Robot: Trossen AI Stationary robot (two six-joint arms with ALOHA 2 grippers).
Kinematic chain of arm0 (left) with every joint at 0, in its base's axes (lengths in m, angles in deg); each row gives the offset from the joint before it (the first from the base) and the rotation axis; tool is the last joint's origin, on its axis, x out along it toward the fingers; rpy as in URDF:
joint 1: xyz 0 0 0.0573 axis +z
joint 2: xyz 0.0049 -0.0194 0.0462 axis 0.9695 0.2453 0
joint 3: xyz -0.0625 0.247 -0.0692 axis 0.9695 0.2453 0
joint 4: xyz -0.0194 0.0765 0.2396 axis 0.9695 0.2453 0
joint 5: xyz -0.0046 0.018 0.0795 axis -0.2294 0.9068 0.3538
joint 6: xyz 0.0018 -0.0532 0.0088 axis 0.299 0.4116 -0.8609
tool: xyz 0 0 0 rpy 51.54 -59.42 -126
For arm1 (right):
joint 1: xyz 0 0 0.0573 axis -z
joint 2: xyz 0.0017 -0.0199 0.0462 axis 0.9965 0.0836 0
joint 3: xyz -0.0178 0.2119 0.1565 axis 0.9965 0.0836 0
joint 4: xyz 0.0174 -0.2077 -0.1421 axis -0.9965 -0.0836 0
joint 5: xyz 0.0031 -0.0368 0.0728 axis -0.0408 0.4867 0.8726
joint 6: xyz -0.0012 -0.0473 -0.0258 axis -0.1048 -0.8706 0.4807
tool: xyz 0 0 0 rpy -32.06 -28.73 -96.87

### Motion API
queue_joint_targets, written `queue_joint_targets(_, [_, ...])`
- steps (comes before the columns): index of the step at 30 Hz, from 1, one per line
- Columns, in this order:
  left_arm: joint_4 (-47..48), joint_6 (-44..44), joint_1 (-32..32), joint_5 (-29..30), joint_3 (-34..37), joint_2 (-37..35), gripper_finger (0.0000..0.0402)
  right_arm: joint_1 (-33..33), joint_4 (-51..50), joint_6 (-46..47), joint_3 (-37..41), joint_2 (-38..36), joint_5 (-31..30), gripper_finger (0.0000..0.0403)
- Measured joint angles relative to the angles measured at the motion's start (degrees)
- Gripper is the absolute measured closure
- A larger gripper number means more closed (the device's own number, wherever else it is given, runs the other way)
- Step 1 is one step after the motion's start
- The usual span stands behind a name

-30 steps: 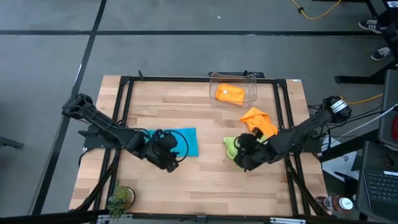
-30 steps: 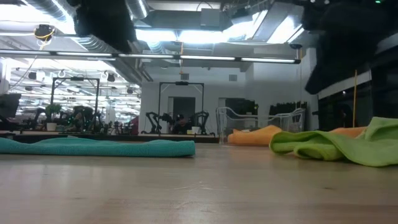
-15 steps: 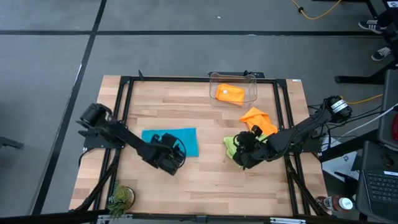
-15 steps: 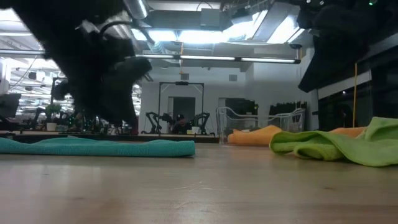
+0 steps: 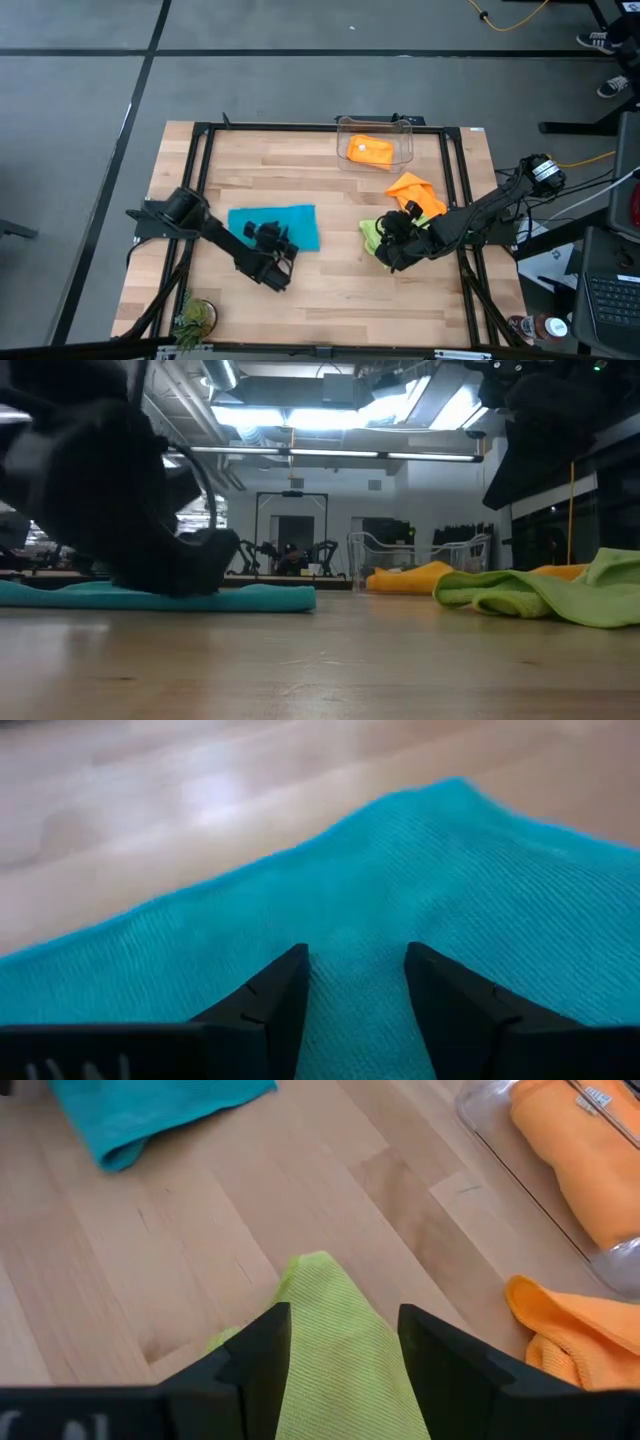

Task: Fold microfiber towels
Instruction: Fold the blue microfiber cloth

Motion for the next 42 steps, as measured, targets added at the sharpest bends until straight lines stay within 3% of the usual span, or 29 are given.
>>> queue_joint_targets(5, [-4.54, -5.05, 0.68, 3.78, -0.10, 3.08, 0.0239, 0.00, -0.03, -0.01, 0.00, 0.00, 0.55, 0.0214])
queue_joint_targets(13, [-21.26, -30.51, 0.44, 2.32, -0.15, 2.18, 0.0239, 0.00, -0.09, -0.03, 0.00, 0.00, 1.57, 0.0214])
queue_joint_targets(18, [-31.41, -47.25, 0.32, -7.24, -0.15, 0.56, 0.0239, 0.00, -0.22, -0.58, 0.00, 0.00, 2.03, 0.0214])
queue_joint_targets(23, [-38.75, -60.41, 0.86, -22.37, -0.37, -1.17, 0.0239, 0.00, -0.20, -1.19, 0.00, 0.00, 2.09, 0.0214])
queue_joint_targets(29, [-34.65, -70.49, 4.24, -38.70, -0.51, -4.32, 0.0239, -0.02, -0.07, -1.28, 0.02, 0.00, 4.61, 0.0214])
queue_joint_targets(36, [-22.87, -80.38, 8.99, -58.02, -0.04, -11.21, 0.0259, -0.04, 0.15, -1.19, 0.02, 0.00, 5.16, 0.0214])
queue_joint_targets(38, [-19.35, -80.76, 9.62, -58.44, 0.13, -13.57, 0.0268, -0.04, 0.13, -1.19, 0.02, 0.00, 5.11, 0.0214])
queue_joint_targets(42, [-16.15, -79.54, 10.46, -50.97, 0.56, -19.99, 0.0278, -0.02, 0.29, -1.20, 0.02, 0.00, 4.75, 0.0214])
